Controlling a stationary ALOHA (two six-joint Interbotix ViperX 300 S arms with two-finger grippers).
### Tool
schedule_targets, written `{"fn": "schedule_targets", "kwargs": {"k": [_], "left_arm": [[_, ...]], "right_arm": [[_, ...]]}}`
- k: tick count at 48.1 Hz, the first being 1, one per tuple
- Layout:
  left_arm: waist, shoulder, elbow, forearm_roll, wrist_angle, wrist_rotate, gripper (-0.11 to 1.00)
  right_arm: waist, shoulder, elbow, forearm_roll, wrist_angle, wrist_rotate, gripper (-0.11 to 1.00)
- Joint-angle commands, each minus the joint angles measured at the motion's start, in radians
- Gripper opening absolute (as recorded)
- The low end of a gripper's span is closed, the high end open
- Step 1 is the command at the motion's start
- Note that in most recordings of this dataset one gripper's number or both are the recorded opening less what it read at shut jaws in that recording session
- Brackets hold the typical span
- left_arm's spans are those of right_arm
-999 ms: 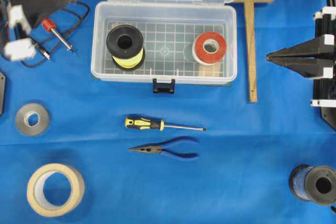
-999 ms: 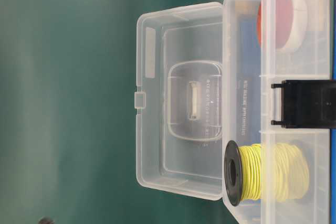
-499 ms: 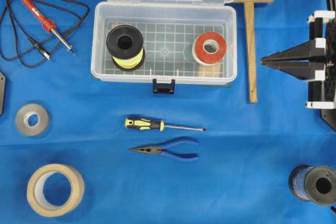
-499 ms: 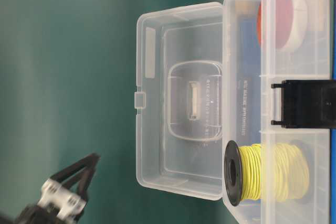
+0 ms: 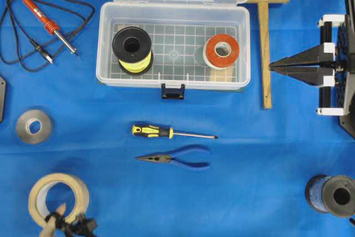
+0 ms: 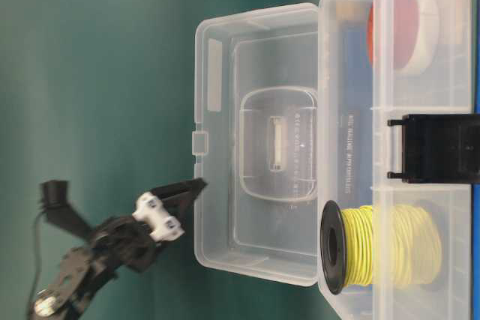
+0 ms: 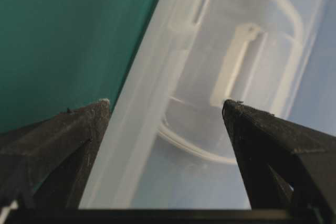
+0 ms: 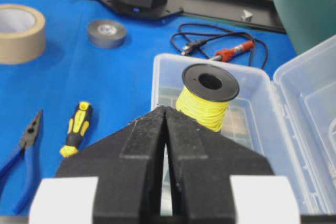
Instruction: Close the tool box with the left arm.
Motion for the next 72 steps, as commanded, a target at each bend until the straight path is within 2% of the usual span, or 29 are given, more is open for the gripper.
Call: {"fn": "schedule_targets", "kwargs": {"k": [1, 14, 43, 50, 57, 72], "left_arm": [[0.012, 0.011, -0.032, -0.002, -0.002, 0.002, 0.91], [0.000, 0.040, -0.020, -0.006, 0.067, -0.008, 0.91], [-0.189, -0.055, -0.015, -0.006, 0.293, -0.015, 0.90], [-0.198, -0.091, 0.009, -0.009, 0.318, -0.049, 0.90], [-0.245, -0.132, 0.046, -0.009, 0.339, -0.101, 0.90], [-0.374, -0.230, 0.144, -0.017, 0.347, -0.115, 0.90]], "right_arm": [[-0.008, 0.009, -0.009, 0.002, -0.005, 0.003, 0.00], [-0.034, 0.014, -0.008, 0.000, -0.005, 0.002, 0.00], [-0.049, 0.037, -0.006, 0.002, -0.008, 0.002, 0.00], [-0.049, 0.038, -0.005, 0.000, -0.008, 0.002, 0.00], [-0.049, 0.038, -0.005, 0.000, -0.005, 0.003, 0.00], [-0.049, 0.038, -0.005, 0.000, -0.006, 0.002, 0.00]]}}
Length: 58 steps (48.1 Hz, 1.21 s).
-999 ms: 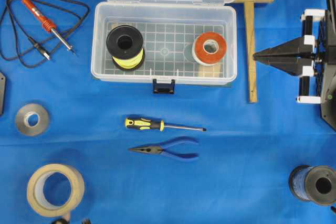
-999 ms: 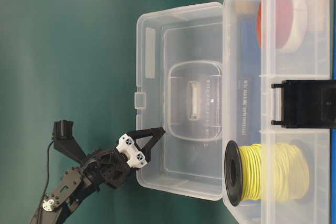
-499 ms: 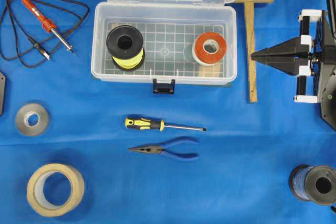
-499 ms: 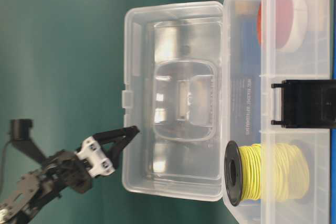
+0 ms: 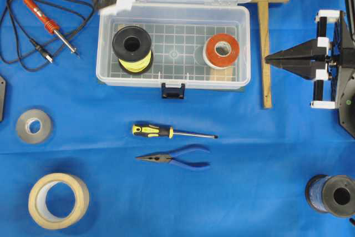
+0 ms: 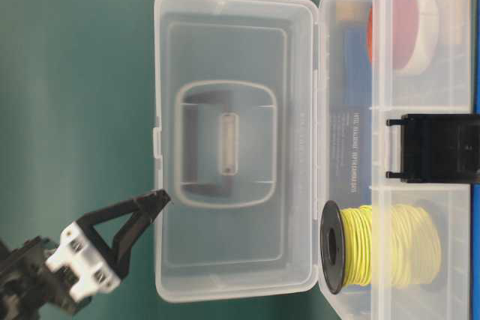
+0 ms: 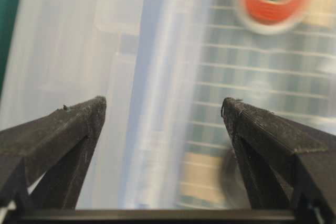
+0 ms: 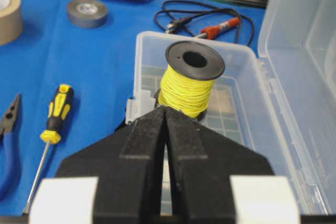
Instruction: Close the tool box with the left arm.
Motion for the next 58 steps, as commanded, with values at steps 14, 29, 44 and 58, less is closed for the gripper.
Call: {"fn": "schedule_targets", "kwargs": {"k": [14, 29, 44, 58], "left_arm": [[-0.181, -0.058, 0.132, -0.020, 0.020, -0.014, 0.90], [-0.299, -0.123, 0.195, -0.028, 0.009, -0.014, 0.89], [-0.308, -0.256, 0.282, -0.028, -0.066, -0.015, 0.89], [-0.308, -0.555, 0.485, -0.028, -0.308, -0.014, 0.89]], "right_arm": [[-0.002, 0.003, -0.011, 0.000, -0.005, 0.002, 0.00], [-0.002, 0.003, -0.012, 0.002, -0.005, 0.005, 0.00], [-0.002, -0.002, -0.012, 0.000, -0.005, 0.008, 0.00], [-0.002, -0.003, -0.014, 0.000, -0.008, 0.008, 0.00]]}}
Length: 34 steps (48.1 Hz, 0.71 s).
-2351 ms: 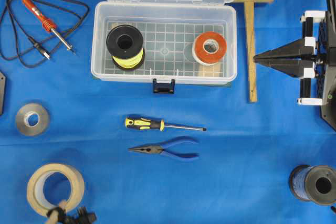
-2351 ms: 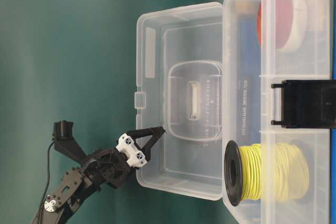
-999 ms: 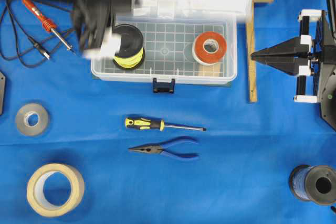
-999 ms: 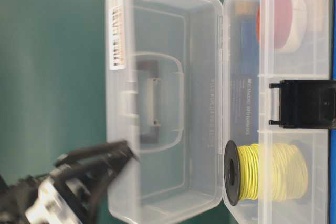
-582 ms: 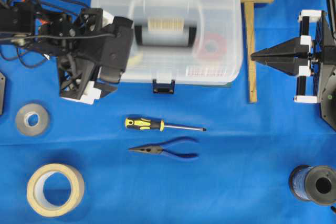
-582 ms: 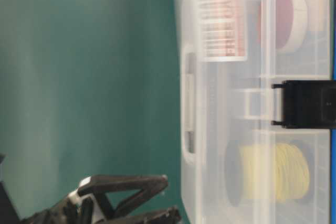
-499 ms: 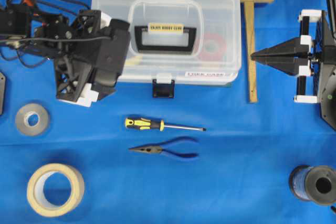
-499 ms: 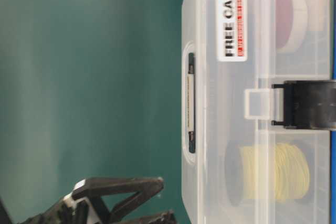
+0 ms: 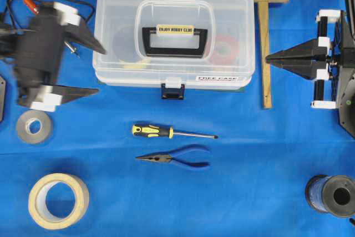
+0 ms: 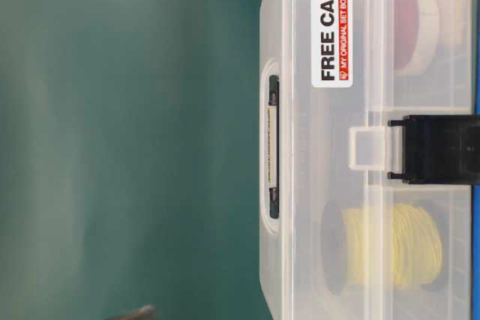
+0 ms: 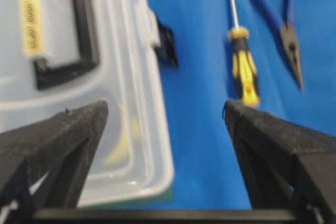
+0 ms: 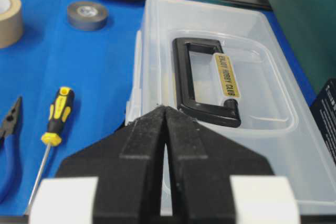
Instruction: Close the tool box with the left arm.
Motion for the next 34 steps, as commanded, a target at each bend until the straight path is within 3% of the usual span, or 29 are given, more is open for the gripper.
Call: {"fn": "schedule_targets", "kwargs": {"k": [1, 15, 25, 34], "left_arm": [[-0.002, -0.118, 0.058, -0.002, -0.092, 0.000, 0.89], [-0.002, -0.417, 0.310, -0.028, -0.267, -0.002, 0.88], [-0.002, -0.571, 0.485, -0.123, -0.353, -0.002, 0.88], [-0.002, -0.646, 0.586, -0.202, -0.367, 0.002, 0.88]], "right_arm": [[-0.002, 0.003, -0.014, 0.000, -0.008, 0.002, 0.00], [-0.002, 0.003, -0.014, 0.002, -0.015, 0.002, 0.00], [-0.002, 0.003, -0.011, 0.002, -0.017, 0.002, 0.00], [-0.002, 0.006, -0.011, 0.002, -0.011, 0.002, 0.00]]}}
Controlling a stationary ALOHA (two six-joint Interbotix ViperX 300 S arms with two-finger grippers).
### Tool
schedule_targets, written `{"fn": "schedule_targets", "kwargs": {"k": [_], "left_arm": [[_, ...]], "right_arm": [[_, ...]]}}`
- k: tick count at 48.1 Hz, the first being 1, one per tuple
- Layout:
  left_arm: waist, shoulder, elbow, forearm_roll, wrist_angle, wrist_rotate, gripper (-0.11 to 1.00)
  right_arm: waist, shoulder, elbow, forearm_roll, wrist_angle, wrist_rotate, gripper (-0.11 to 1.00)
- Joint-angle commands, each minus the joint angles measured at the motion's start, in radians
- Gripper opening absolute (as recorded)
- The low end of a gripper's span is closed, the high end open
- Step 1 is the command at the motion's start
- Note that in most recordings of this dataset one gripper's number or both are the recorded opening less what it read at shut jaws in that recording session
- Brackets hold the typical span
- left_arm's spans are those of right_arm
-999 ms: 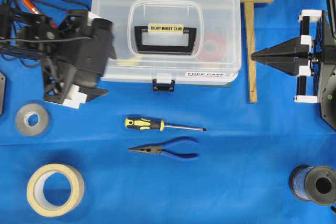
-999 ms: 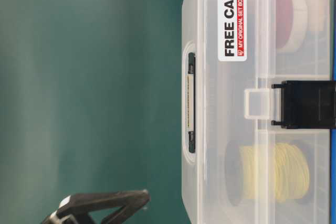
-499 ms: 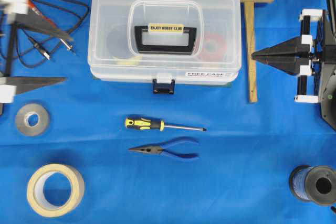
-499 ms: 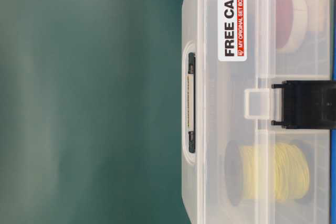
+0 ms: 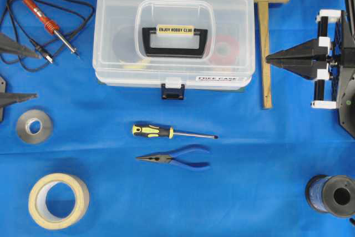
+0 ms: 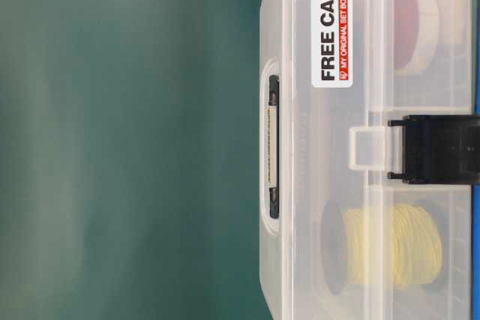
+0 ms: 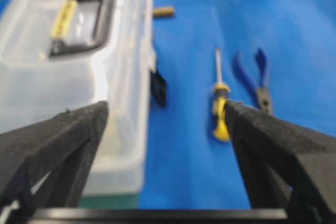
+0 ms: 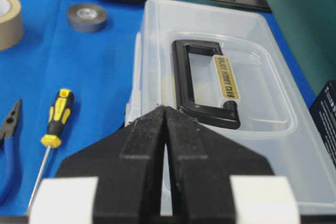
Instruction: Close the tool box with the left arm.
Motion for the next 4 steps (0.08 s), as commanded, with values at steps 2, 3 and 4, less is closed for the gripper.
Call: {"fn": "schedule_targets", "kwargs": {"k": [2, 3, 4], "left_arm": [[0.000, -0.018, 0.034, -0.029, -0.018, 0.002, 0.88], [0.000, -0.018, 0.043, -0.032, -0.021, 0.002, 0.88], [0.000, -0.018, 0.048, -0.031, -0.023, 0.002, 0.88]], "right_arm": [[-0.002, 0.005, -0.011, 0.000, -0.006, 0.002, 0.00], [-0.002, 0.005, -0.011, 0.000, -0.006, 0.002, 0.00], [-0.002, 0.005, -0.011, 0.002, -0.008, 0.002, 0.00]]}}
